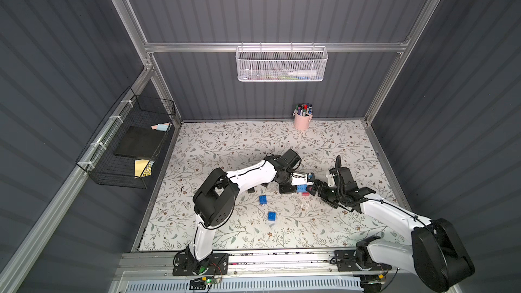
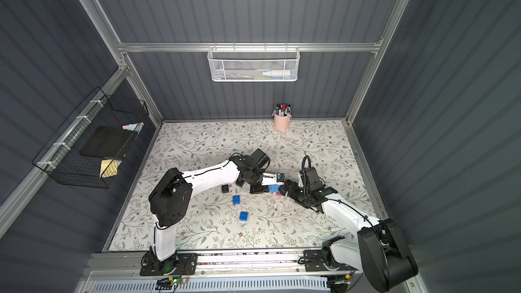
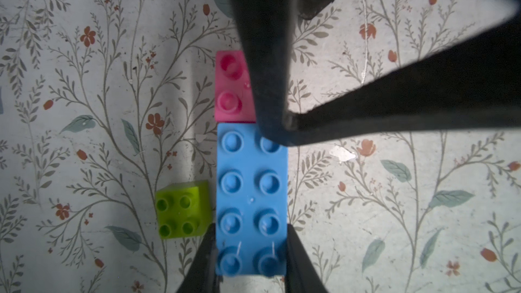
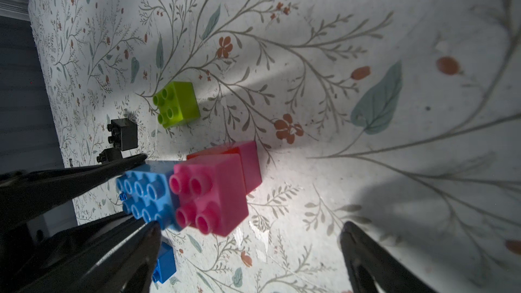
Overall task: Assemble the number 4 with lego
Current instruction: Assemble the lego brick with the lego brick.
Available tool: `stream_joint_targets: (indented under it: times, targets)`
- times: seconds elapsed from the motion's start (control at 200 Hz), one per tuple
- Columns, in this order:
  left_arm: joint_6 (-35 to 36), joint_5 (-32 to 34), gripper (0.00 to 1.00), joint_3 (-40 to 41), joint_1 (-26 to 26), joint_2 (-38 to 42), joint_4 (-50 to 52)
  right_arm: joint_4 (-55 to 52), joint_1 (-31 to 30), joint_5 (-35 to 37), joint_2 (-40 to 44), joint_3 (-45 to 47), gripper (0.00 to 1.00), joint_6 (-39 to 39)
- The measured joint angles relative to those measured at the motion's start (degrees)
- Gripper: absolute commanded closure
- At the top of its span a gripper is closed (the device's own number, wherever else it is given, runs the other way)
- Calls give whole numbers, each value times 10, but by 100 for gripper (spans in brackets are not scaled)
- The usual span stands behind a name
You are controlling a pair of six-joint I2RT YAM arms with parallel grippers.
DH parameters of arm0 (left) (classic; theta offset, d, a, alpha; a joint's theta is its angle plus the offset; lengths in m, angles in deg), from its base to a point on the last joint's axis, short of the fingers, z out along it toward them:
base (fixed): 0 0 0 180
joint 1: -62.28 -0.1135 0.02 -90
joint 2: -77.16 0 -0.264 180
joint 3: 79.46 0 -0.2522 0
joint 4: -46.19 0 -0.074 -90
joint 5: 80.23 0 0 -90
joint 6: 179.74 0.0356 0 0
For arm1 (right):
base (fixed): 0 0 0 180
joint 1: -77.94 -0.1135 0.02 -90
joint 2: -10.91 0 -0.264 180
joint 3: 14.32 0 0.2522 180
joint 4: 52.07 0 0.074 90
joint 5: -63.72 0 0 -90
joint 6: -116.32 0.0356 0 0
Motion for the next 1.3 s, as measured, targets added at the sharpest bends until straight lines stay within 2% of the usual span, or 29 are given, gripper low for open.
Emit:
stream_joint_targets:
  times: [0.625, 1.101, 1.301]
  targets:
    - [2, 28, 100, -13, -2, -7, 17, 11, 9, -16, -55, -16, 1, -2]
    - [2, 34, 100, -16, -2, -7, 23, 1, 9, -22, -66, -28, 1, -2]
    - [2, 33, 87, -17, -2, -7, 24, -6, 9, -21, -66, -31, 1, -2]
